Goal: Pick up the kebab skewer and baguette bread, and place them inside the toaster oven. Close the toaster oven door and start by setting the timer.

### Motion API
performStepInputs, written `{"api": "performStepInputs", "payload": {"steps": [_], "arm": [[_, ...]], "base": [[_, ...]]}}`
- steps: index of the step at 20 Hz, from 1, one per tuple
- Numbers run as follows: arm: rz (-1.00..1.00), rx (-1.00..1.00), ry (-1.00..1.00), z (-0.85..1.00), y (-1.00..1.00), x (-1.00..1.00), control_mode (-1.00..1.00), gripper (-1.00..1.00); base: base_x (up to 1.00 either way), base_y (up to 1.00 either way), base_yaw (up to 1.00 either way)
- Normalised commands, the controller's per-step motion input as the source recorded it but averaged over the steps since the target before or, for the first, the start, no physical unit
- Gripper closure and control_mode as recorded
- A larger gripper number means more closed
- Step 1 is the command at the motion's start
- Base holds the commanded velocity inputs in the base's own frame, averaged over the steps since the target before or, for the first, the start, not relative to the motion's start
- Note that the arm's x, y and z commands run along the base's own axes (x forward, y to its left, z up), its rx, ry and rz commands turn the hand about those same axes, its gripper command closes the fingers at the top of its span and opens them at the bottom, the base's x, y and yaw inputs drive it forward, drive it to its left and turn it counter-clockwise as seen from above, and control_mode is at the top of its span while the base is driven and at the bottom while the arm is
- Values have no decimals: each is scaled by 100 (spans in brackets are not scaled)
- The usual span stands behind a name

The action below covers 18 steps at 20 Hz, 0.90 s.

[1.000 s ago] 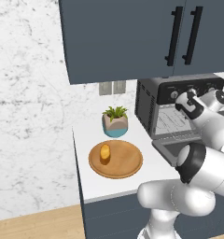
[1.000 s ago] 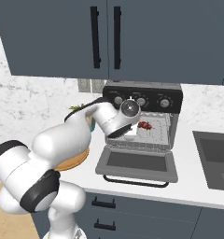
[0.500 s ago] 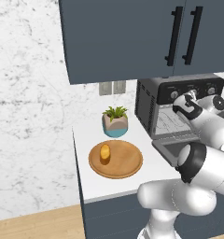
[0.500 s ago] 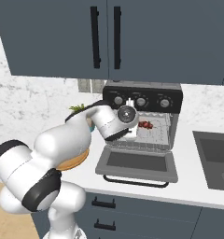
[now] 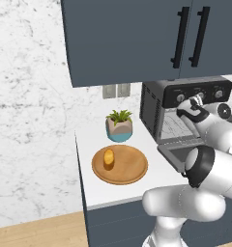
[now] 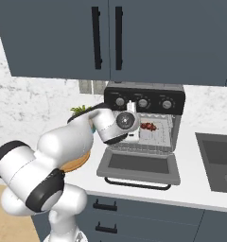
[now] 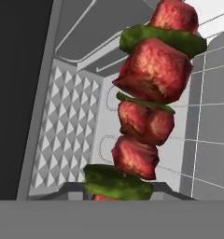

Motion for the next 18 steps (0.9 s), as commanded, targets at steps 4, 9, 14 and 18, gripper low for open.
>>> {"api": "performStepInputs", "payload": {"steps": [4,9,14,18], "arm": [[0,0,2,0,0,0,-100,-100],[0,0,0,0,0,0,-100,-100],[0,0,2,0,0,0,-100,-100],[-1,0,0,17,-3,-23,-100,-100]], "base": [[0,0,0],[0,0,0],[0,0,0],[0,0,0]]}}
